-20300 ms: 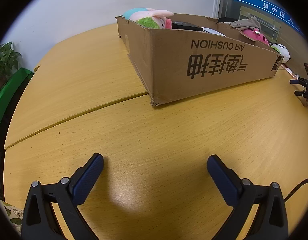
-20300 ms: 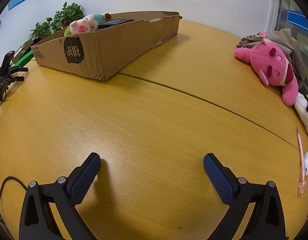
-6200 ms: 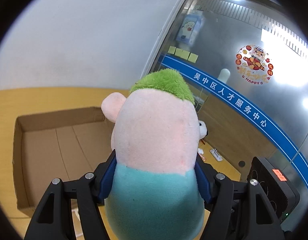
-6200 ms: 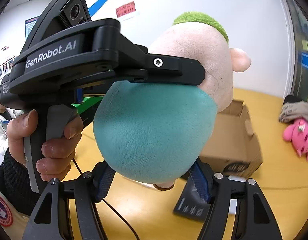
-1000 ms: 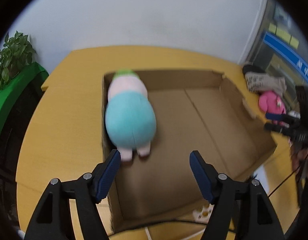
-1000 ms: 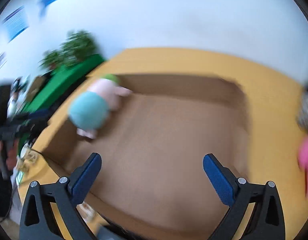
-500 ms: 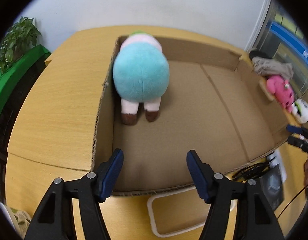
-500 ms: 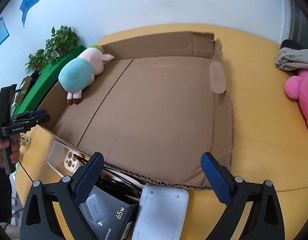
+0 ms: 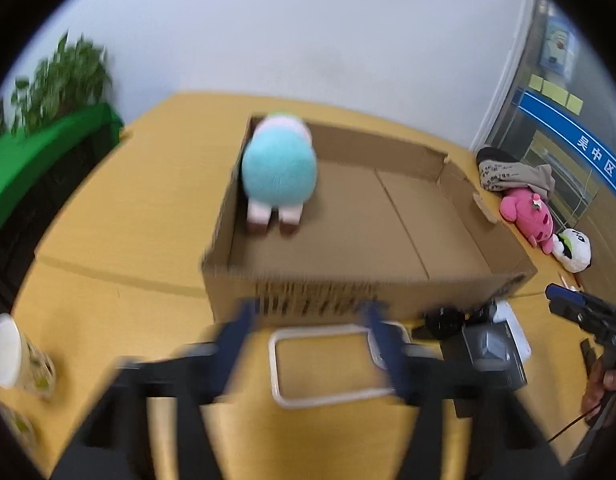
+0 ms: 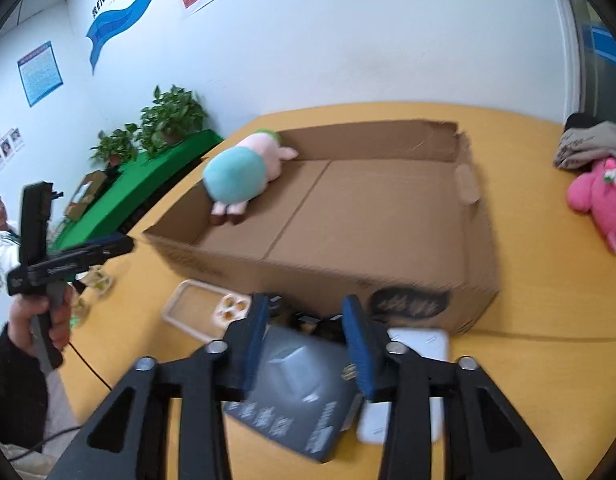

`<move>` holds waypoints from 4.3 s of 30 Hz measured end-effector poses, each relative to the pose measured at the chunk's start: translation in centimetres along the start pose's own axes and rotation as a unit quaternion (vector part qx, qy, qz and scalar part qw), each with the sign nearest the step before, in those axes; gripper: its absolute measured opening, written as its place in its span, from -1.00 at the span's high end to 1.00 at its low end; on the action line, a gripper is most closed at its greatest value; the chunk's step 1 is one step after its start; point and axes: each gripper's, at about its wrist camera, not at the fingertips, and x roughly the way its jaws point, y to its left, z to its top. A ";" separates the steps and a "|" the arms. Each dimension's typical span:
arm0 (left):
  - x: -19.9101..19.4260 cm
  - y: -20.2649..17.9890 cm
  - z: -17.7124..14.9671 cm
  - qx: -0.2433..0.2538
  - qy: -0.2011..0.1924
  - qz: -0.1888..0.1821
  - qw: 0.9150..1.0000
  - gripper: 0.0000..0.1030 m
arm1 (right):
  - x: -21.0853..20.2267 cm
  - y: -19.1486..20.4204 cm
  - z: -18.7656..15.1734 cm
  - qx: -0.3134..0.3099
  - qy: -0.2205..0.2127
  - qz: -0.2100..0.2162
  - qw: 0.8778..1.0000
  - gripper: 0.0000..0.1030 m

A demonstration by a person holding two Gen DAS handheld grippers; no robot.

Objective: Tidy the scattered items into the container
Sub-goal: 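Move both grippers toward the clear phone case lying beside the box, then close the right gripper on the phone case's white rim and lift it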

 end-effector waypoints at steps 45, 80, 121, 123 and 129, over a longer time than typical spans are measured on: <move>9.0 2.5 -3.3 0.004 0.112 -0.037 0.993 0.15 | 16.6 13.0 -3.8 -0.086 0.178 -0.030 0.980 -0.96; 7.0 3.8 -4.8 -0.048 0.132 -0.083 0.987 0.07 | 13.6 9.3 -4.1 -0.089 0.185 -0.019 0.979 -0.86; 9.9 -3.2 -4.4 0.018 0.167 -0.162 0.972 0.06 | 10.5 5.6 -6.0 -0.033 0.177 0.069 0.981 -1.00; 9.4 -1.9 -4.6 0.009 0.166 -0.158 0.973 0.06 | 10.7 5.8 -5.9 -0.030 0.175 0.082 0.981 -0.98; 9.0 -2.1 -4.9 0.027 0.174 -0.163 0.971 0.11 | 12.0 4.2 -6.1 -0.012 0.186 0.048 0.981 -1.00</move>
